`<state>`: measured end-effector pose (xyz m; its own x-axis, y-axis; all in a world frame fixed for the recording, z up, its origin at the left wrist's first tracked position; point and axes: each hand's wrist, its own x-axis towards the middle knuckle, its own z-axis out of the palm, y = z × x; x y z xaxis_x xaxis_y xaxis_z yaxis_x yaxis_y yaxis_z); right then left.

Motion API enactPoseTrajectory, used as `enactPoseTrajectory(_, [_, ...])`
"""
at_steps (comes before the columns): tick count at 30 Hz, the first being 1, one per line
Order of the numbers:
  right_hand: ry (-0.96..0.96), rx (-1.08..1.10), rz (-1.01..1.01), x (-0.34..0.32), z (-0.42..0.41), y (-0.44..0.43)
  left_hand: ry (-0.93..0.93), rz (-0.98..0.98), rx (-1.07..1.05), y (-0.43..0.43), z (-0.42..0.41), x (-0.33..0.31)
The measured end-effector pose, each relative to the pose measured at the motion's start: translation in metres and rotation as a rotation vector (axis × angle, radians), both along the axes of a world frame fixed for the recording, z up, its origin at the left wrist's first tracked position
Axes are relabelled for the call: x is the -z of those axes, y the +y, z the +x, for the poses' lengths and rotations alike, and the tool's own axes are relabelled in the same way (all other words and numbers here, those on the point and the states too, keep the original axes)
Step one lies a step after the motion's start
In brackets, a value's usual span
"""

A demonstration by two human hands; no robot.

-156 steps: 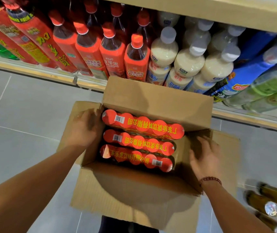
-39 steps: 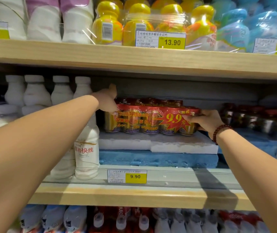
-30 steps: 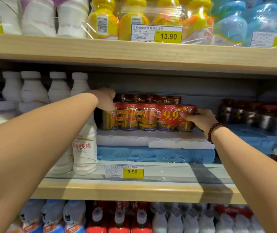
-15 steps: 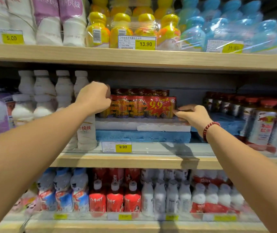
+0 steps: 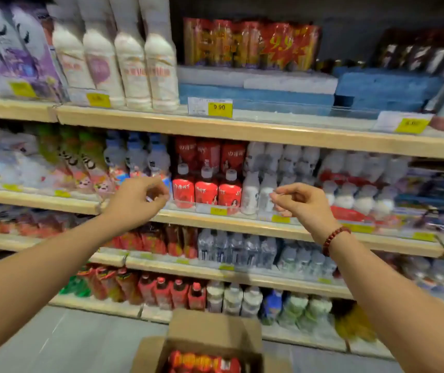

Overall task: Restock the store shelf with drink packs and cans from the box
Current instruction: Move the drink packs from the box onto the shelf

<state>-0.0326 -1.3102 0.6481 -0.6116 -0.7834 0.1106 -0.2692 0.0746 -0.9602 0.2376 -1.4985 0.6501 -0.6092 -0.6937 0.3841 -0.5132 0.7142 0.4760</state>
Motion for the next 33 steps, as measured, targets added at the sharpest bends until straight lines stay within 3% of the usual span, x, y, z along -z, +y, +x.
enactPoseTrajectory(10, [-0.278, 0.033, 0.353, 0.268, 0.031, 0.015, -0.241, 0.524, -0.113, 0.015, 0.012, 0.254])
enactPoseTrajectory(15, [-0.419, 0.052, 0.513, 0.415, 0.056, 0.028, -0.375, 0.632, -0.130, 0.031, 0.021, 0.406])
enactPoseTrajectory(21, [-0.423, 0.051, 0.708, 0.593, 0.086, 0.050, -0.594, 0.640, -0.094, 0.050, 0.052, 0.578])
enactPoseTrajectory(25, [-0.399, 0.057, 0.811, 0.691, 0.101, 0.065, -0.611, 0.744, -0.118, 0.061, 0.064, 0.666])
enactPoseTrajectory(29, [-0.350, 0.055, 0.917, 0.764, 0.111, 0.073, -0.644, 0.799, -0.182, 0.061, 0.072, 0.742])
enactPoseTrajectory(33, [-0.230, 0.029, 1.072, 0.798, 0.112, 0.064, -0.682, 0.798, -0.226, 0.065, 0.062, 0.784])
